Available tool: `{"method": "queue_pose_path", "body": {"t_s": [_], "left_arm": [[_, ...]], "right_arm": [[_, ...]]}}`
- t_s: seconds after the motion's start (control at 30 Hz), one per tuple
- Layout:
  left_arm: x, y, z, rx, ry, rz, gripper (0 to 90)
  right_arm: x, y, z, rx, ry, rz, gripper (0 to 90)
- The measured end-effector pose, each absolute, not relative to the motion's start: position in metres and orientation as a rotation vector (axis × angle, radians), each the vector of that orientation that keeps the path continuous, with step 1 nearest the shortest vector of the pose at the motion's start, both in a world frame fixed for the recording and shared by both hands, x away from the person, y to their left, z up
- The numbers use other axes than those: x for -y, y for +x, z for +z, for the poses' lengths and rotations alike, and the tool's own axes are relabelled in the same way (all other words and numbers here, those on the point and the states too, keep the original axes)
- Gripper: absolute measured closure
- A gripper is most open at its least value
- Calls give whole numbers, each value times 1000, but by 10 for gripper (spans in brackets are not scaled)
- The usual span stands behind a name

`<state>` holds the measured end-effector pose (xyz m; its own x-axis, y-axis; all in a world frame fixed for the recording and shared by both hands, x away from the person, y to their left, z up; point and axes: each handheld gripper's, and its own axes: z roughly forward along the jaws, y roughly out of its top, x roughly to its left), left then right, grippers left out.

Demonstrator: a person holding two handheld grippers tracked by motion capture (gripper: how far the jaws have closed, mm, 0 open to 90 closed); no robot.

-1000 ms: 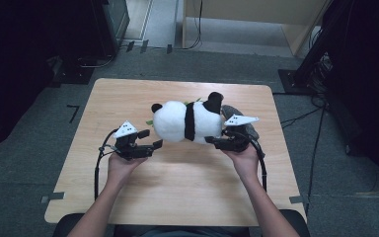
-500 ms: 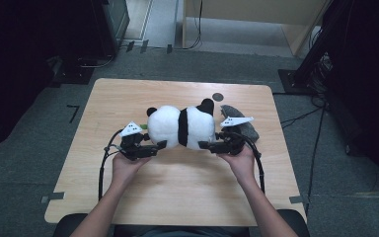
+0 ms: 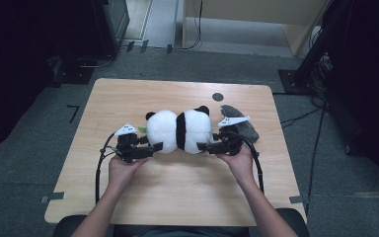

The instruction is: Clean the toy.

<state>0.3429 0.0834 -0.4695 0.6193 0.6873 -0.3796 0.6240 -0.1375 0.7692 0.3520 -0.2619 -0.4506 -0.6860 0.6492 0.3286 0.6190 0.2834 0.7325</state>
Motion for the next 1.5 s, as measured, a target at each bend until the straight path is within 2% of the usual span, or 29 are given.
{"method": "queue_pose_path", "body": {"t_s": [0.1,0.2,0.5,0.67,1.07,1.5], "left_arm": [[-85,343,-470,-1073,1822,61,303],[-88,347,-475,-1112,1829,-13,300],[-88,351,-478,-1089,1804,94,297],[-86,348,-470,-1060,1863,188,276],[-89,352,-466,-1065,1848,170,260],[-85,358,-463,-1043,1873,174,260]], "right_arm": [[261,352,-449,-2483,1222,1388,329],[260,352,-448,-2478,1213,1387,330],[261,356,-453,-2442,1183,1353,329],[263,353,-447,-2409,1128,1311,332],[289,350,-431,-2263,1130,1331,340],[322,350,-434,-2087,1189,1286,344]]}}
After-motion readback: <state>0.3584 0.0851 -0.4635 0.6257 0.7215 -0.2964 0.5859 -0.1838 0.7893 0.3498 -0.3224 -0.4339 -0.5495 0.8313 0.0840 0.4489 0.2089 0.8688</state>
